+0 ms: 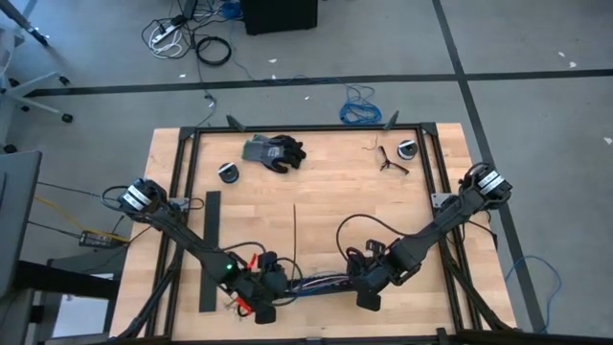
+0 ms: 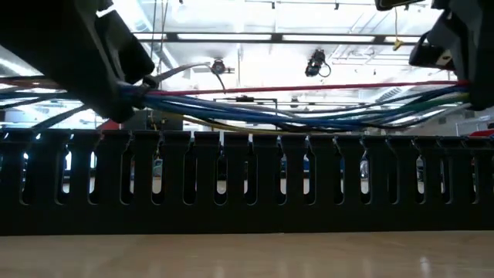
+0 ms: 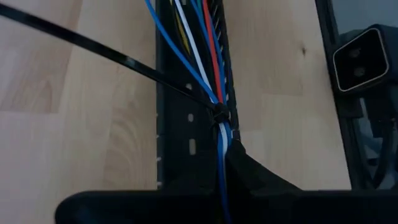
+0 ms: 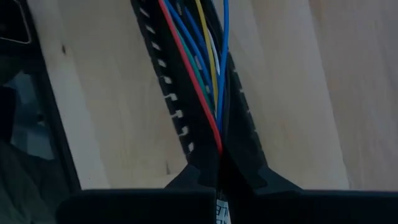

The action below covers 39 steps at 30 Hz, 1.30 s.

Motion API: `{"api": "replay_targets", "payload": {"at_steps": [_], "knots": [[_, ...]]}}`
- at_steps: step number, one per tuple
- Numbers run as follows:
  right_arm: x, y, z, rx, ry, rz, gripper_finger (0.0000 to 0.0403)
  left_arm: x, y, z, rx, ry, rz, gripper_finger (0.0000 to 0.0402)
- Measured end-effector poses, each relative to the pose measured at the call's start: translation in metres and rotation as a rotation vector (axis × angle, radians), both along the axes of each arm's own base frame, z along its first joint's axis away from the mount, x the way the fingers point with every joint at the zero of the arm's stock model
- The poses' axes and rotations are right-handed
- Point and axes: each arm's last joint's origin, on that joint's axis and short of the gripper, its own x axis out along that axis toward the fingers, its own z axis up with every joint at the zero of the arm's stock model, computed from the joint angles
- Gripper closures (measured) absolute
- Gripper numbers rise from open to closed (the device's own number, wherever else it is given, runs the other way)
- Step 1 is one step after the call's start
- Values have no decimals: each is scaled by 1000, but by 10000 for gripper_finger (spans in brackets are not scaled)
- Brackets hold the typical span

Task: Ziptie cables
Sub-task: Put the zip-tied cable wires into the black cable duct

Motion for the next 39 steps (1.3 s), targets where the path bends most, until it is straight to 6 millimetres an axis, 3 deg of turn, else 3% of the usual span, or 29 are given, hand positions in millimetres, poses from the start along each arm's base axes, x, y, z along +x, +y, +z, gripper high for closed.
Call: {"api": "replay_targets", "payload": {"at_steps": [9,18,25,32,39], "knots": [[1,6,-15,9,66,-6,402,3,4,-3,-22,25,-10,401],[0,7,-15,24,84,-10,402,6,6,-3,-55,38,-20,401],[0,7,-15,38,90,-10,402,12,3,-19,-84,81,-44,398],[-1,8,-20,37,120,-6,402,11,5,-21,-36,69,-17,367],[-1,7,-20,37,124,-6,402,10,4,-21,-37,79,-44,307]]}}
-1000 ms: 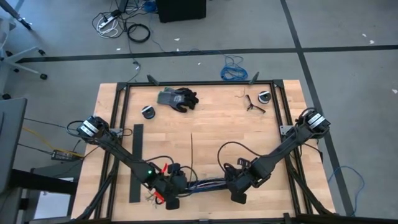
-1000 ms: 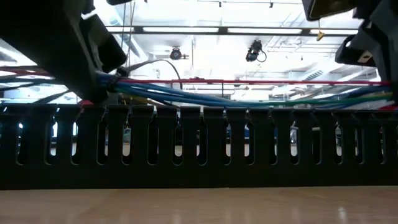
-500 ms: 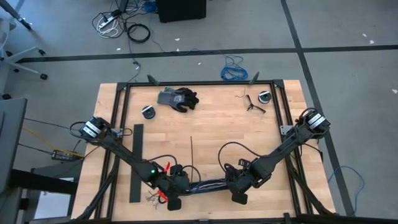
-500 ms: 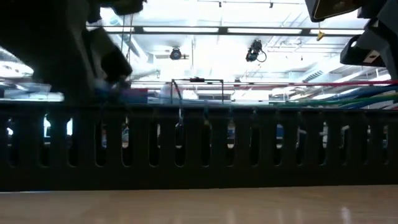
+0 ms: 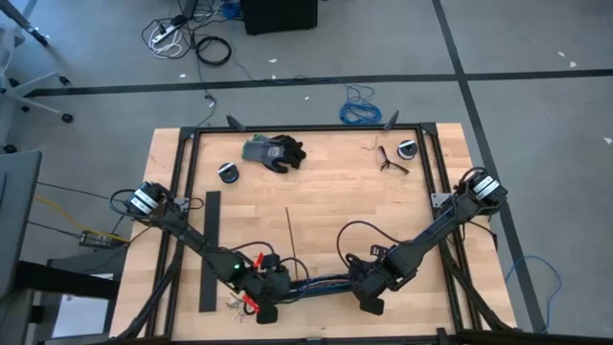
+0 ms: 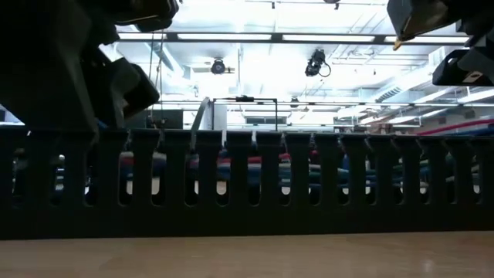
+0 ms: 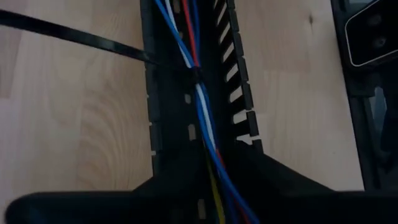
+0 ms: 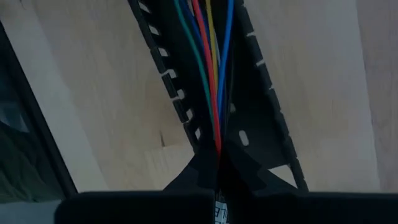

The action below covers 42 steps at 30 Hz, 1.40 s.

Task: Ziptie cables
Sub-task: Put the zip-tied cable wires into the black cable duct

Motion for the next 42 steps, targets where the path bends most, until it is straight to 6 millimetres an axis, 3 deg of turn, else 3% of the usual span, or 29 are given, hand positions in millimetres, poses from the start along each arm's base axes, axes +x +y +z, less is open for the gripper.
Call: {"api": "replay_targets", "payload": {"at_steps": [8,30,36,42], "knots": [[0,0,0,13,11,4,398,0,-1,1,-24,12,-14,261],[-1,2,0,35,30,72,274,0,-1,1,-28,14,-10,259],[0,0,0,23,24,122,266,0,2,4,-3,2,-19,259],[3,-4,0,26,22,129,270,-3,6,24,-20,-42,-25,259]]}}
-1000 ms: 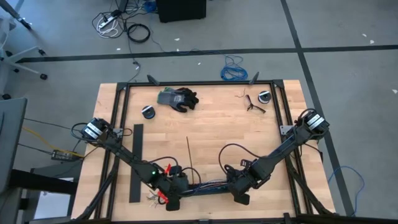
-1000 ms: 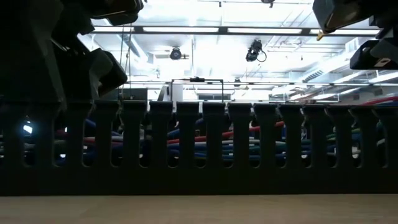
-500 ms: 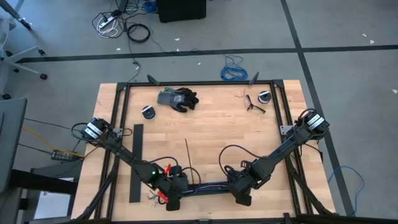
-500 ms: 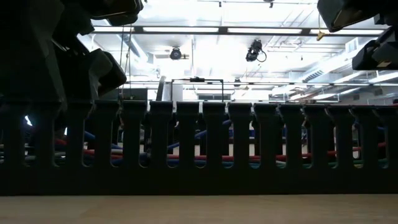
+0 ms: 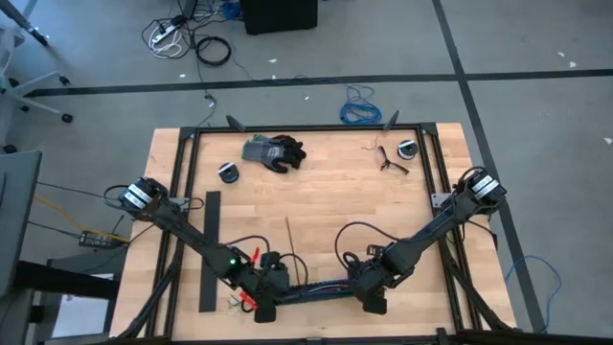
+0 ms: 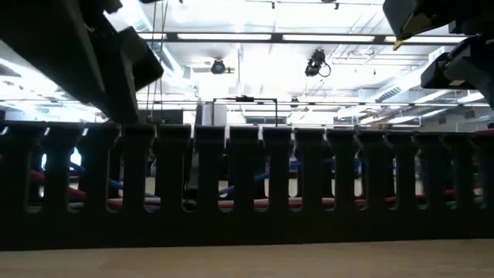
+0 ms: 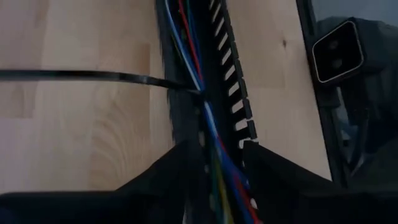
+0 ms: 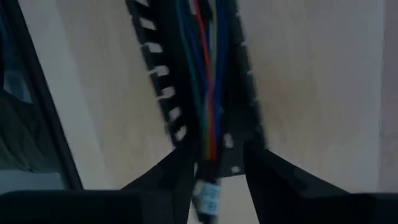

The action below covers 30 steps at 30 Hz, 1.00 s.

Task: Ziptie cables
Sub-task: Put the zip-tied cable wires into the black cable duct

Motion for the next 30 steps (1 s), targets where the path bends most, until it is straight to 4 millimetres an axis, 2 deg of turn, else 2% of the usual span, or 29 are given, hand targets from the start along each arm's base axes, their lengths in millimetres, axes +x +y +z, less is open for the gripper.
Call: {"api": "replay_targets", "payload": {"at_steps": [5,19,22,26,30], "knots": [[4,-3,0,9,-11,17,268,-4,3,4,16,21,1,259],[35,-25,6,52,-182,80,284,-16,14,15,102,54,60,259],[45,-28,10,75,-273,106,289,-15,13,15,106,45,47,259],[66,-31,21,138,-478,114,294,-11,10,19,86,-12,26,259],[81,-44,29,167,-590,69,297,-9,8,21,96,-60,12,259]]}}
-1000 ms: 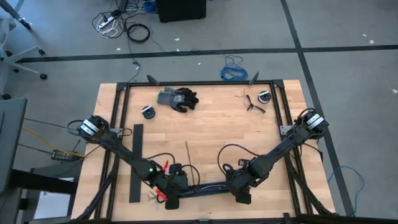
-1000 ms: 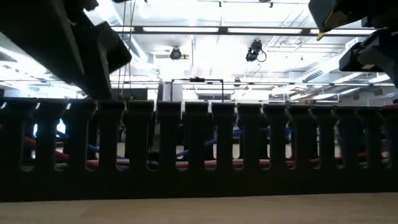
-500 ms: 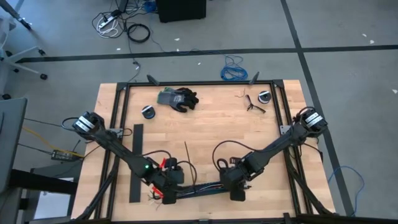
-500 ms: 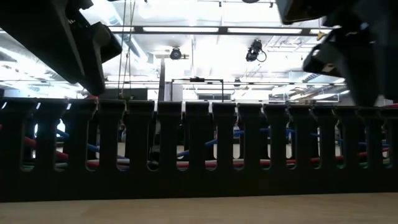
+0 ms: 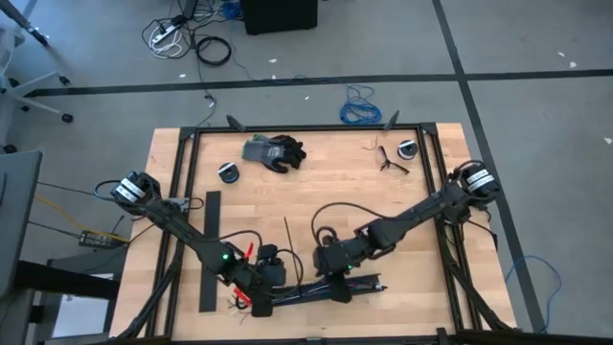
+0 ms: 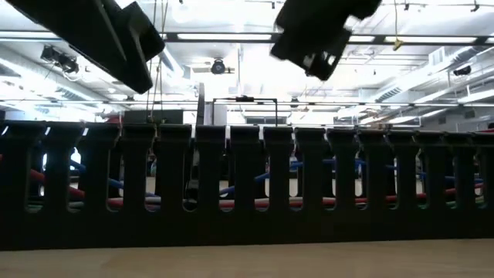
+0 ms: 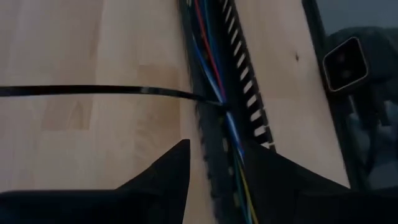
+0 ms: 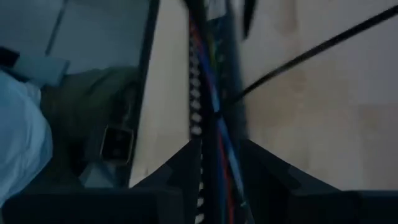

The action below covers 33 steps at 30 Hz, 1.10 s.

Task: Ziptie cables
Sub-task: Put the zip-tied cable wires into the black cable duct

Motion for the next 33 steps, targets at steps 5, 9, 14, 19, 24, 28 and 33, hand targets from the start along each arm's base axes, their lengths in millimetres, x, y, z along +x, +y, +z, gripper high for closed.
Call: {"api": "replay_targets", "payload": {"at_steps": [5,9,14,19,24,28,33], "knots": [[17,-14,-16,50,12,-95,298,-5,1,-9,30,8,8,259],[32,-14,-34,120,-8,-122,298,-10,3,-21,38,6,18,259],[35,-14,-38,142,-13,-172,298,-17,1,-29,25,-1,17,259],[41,-13,-42,163,-51,-183,298,-20,0,-34,23,2,11,259],[42,-13,-49,156,-46,-190,298,-19,-1,-37,24,-1,9,259],[45,-11,-52,175,-59,-180,298,-16,-3,-46,39,11,5,259],[46,-11,-52,165,-70,-167,298,-10,1,-55,55,24,20,277]]}}
